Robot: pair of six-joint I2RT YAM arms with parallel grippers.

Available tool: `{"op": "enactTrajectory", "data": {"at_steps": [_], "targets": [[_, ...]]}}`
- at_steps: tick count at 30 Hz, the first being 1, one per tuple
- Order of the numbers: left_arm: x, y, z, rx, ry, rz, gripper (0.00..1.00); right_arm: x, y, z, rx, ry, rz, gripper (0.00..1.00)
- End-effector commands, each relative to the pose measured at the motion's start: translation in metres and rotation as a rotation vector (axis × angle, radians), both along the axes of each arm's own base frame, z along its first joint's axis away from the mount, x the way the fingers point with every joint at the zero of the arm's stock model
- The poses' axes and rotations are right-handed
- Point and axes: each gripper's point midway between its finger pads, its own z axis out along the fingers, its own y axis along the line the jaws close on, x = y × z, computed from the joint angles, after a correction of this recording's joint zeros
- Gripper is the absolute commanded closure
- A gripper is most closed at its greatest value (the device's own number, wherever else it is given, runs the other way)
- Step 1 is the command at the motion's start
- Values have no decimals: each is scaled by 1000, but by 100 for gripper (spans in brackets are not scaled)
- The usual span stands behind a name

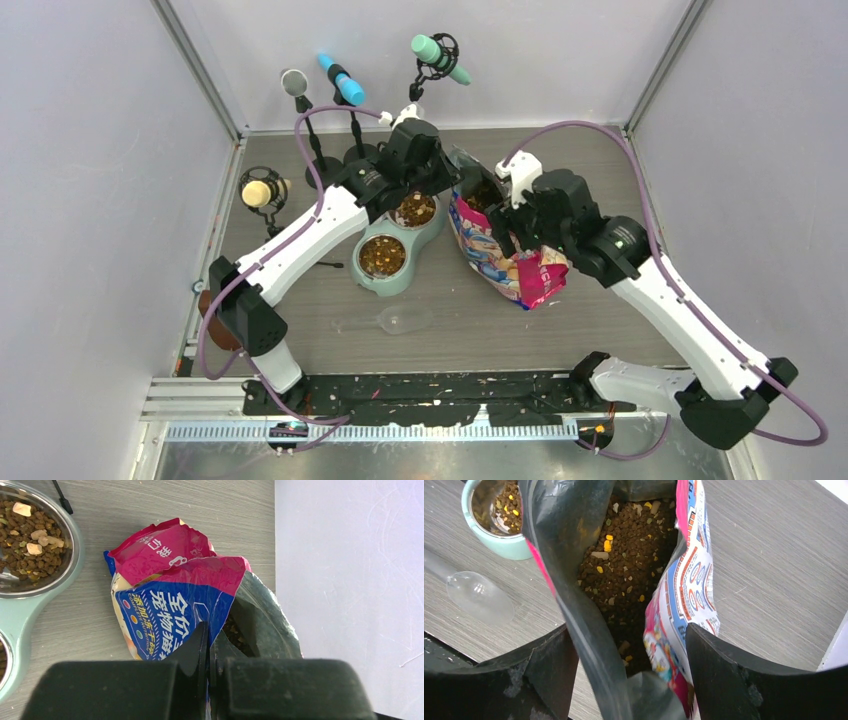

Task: Serve the pet food
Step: Adjust the pet food bag at the center of the board.

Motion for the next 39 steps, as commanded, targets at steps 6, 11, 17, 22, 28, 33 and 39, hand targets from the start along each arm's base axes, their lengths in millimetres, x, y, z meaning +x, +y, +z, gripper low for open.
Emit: {"op": "enactTrajectory", "data": {"at_steps": [6, 11, 17, 22, 28, 33, 39], "targets": [[20, 9, 138, -293, -313, 81, 100, 7, 41, 4, 8, 3, 147, 23], [24, 8, 139, -295, -328, 90, 97, 12, 37, 3, -12, -1, 111, 53], [19, 22, 144, -269, -407, 100, 50, 22, 19, 2, -78, -40, 38, 94], [5, 27, 146, -123, -553, -39, 32, 22, 16, 6, -77, -52, 57, 95], [12, 71, 121, 247, -700, -95, 25, 12, 12, 14, -67, -114, 147, 95], [9, 52, 106, 357, -806, -485, 23, 3, 7, 8, -61, -123, 250, 95], [11, 25, 101, 216, -885, -744, 22, -4, 2, -1, -144, -130, 387, 95]]}}
